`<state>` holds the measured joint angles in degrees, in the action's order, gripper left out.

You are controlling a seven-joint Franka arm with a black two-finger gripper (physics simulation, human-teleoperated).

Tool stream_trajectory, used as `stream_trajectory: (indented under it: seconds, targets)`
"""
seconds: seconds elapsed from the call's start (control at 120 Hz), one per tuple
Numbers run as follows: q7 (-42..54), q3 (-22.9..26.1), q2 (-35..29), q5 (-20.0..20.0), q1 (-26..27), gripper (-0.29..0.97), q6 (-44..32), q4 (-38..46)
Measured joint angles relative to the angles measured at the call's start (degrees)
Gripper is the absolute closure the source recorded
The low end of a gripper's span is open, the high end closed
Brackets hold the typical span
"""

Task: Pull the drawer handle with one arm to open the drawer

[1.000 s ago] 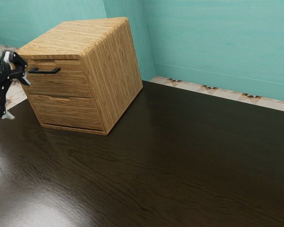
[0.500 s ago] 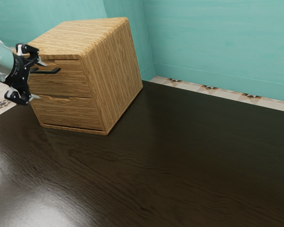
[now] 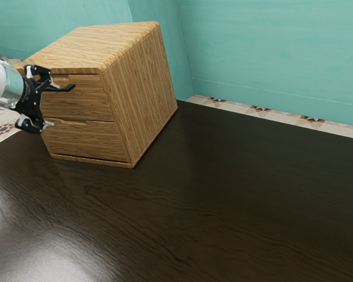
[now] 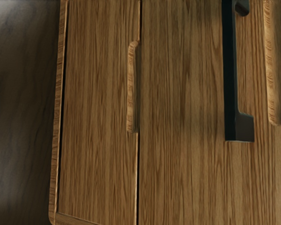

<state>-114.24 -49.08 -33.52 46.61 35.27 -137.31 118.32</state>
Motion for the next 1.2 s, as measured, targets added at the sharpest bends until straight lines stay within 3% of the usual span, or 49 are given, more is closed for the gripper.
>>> stream_trajectory:
  seconds: [0.475, 0.575, 0.667, 0.742, 0.942, 1.067, 1.2]
  targets:
    - [-1.67, 2.21, 0.65, 3.72, 0.58, 0.0, -0.47, -3.46]
    - [-1.88, 2.25, 0.72, 3.95, 2.42, 0.0, -0.4, -4.22]
    - [-2.05, 2.94, 0.87, 4.13, 8.25, 0.0, -0.35, -6.83]
    - [-2.17, 3.15, 3.82, 4.35, 10.87, 0.0, -0.31, -9.18]
    - [-2.37, 1.78, 10.1, 4.31, 11.97, 0.0, -0.27, -11.41]
    - [-2.88, 1.24, 15.78, 2.54, 13.61, 0.0, -0.09, -14.1]
    - [-3.34, 1.57, 16.22, -0.34, 13.53, 0.0, 0.86, -14.46]
